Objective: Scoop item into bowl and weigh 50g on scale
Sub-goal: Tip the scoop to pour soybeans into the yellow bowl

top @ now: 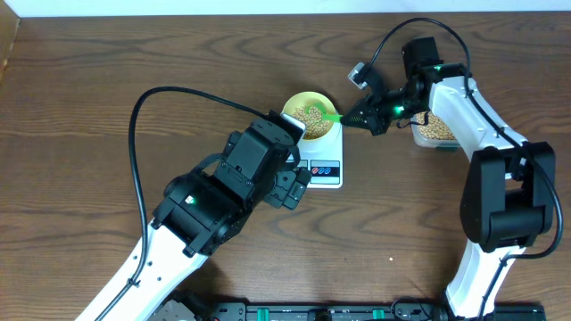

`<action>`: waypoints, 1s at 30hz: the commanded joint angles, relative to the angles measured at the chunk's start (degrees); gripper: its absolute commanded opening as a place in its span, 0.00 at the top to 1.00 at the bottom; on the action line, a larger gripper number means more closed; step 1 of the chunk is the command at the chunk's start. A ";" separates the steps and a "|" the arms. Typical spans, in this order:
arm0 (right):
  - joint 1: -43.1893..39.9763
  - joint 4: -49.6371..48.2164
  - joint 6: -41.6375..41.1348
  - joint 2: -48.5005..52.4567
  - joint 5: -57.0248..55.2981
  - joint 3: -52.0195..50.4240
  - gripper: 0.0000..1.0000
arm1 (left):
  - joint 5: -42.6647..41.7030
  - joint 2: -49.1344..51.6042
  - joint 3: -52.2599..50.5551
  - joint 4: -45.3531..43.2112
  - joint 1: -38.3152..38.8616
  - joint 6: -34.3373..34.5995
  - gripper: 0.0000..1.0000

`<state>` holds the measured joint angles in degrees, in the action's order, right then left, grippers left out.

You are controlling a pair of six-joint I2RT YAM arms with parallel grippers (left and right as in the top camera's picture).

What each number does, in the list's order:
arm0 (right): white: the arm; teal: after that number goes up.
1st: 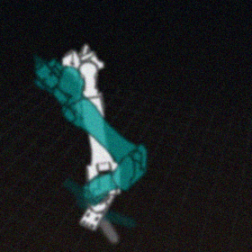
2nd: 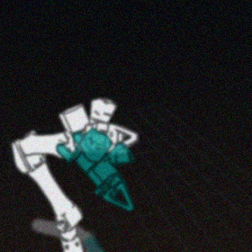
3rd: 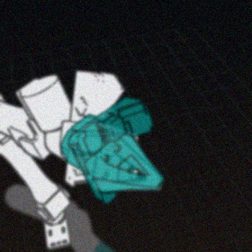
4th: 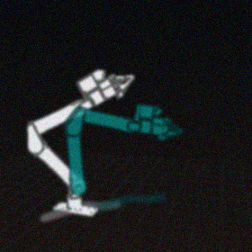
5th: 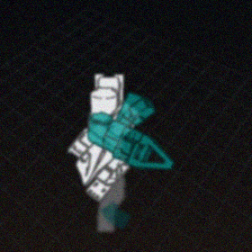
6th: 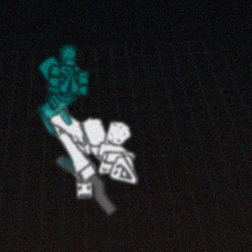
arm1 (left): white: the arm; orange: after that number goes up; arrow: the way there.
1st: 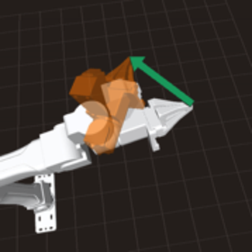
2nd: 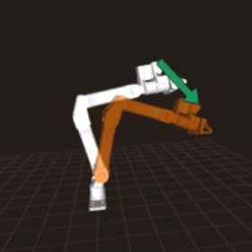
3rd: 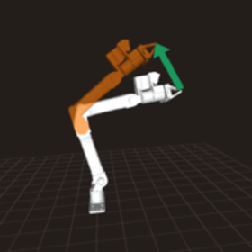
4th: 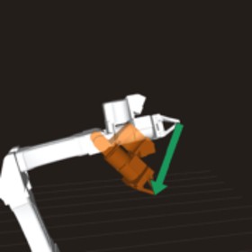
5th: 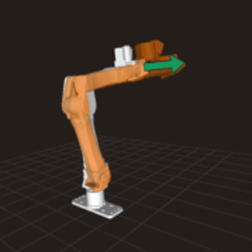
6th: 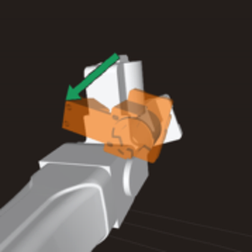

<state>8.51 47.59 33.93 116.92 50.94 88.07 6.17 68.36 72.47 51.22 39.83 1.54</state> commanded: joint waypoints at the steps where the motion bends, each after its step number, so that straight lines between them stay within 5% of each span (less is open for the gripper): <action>1: 0.37 0.15 1.99 -2.54 0.39 1.18 0.99 | 0.52 -0.31 0.37 0.22 -0.28 0.44 0.02; 30: 4.07 0.13 2.58 -5.29 -8.85 3.13 0.99 | 0.52 -0.31 0.37 0.20 -0.28 0.42 0.02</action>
<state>12.25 47.70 35.42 113.19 42.94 89.62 6.17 68.36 72.47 51.22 39.83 1.54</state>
